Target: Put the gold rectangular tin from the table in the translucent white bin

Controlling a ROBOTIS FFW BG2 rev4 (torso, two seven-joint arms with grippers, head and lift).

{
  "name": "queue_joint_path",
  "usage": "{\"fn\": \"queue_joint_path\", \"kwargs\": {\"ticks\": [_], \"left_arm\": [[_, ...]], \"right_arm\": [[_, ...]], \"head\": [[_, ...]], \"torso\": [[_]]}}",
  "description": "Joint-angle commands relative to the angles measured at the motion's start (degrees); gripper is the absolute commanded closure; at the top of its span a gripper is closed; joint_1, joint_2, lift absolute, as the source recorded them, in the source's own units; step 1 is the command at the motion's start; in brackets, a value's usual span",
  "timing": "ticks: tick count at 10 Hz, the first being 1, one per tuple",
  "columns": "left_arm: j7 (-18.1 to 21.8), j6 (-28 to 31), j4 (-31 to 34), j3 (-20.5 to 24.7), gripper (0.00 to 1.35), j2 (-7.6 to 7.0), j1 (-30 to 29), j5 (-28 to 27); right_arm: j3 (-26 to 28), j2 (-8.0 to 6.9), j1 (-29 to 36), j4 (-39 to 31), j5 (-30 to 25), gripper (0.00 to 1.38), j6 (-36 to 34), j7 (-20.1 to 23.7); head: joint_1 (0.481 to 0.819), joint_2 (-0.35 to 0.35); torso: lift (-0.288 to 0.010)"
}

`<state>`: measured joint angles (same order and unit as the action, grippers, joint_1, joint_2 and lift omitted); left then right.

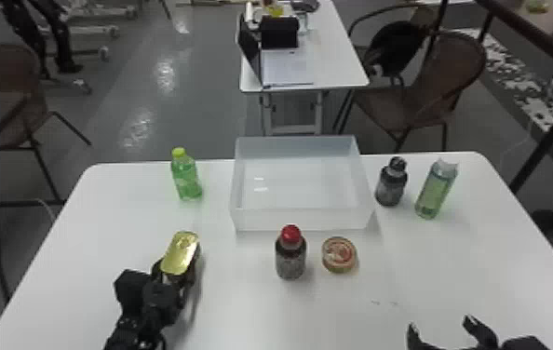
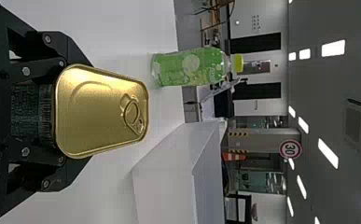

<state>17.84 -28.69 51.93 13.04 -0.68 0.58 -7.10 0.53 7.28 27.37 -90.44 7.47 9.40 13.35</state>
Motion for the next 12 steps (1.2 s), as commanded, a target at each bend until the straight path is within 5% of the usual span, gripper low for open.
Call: {"fn": "queue_joint_path", "kwargs": {"ticks": [1, 3, 5, 6, 8, 10, 12], "left_arm": [[-0.2, 2.9, 11.0, -0.4, 0.83, 0.82, -3.6, -1.4], [0.0, 4.7, 21.0, -1.8, 0.83, 0.82, -4.4, -1.1], [2.8, 7.4, 21.1, -7.9, 0.83, 0.82, 0.8, 2.2], [3.9, 10.2, 20.9, -10.9, 0.83, -0.82, 3.9, 2.5], [7.7, 13.8, 16.4, -13.1, 0.83, -2.14, 10.2, 1.9], [11.0, 13.3, 7.9, -11.8, 0.83, -0.12, 16.7, -3.0], [11.3, 13.3, 0.1, -14.5, 0.83, -0.20, 22.8, -6.7]], "right_arm": [[0.0, -0.07, 0.0, 0.1, 0.1, 0.15, 0.0, 0.0], [0.0, -0.16, 0.0, 0.3, 0.4, 0.15, 0.0, 0.0], [0.0, -0.16, -0.7, 0.9, 0.4, 0.15, 0.0, 0.5], [-0.1, -0.25, -1.2, 1.3, 0.4, 0.15, 0.0, 0.9], [-0.1, -0.42, -1.4, 1.8, 0.4, 0.15, 0.0, 1.0], [-0.1, -0.42, -1.4, 2.0, 0.5, 0.15, 0.0, 1.0], [-0.1, -0.42, -2.4, 2.7, 0.5, 0.15, 0.0, 1.5]], "head": [[0.695, 0.051], [0.695, 0.048], [0.695, 0.030], [0.695, -0.005], [0.695, -0.063], [0.695, -0.080], [0.695, -0.101]], "torso": [[-0.031], [-0.031], [-0.031], [-0.031], [-0.031], [-0.031], [-0.031]]}}
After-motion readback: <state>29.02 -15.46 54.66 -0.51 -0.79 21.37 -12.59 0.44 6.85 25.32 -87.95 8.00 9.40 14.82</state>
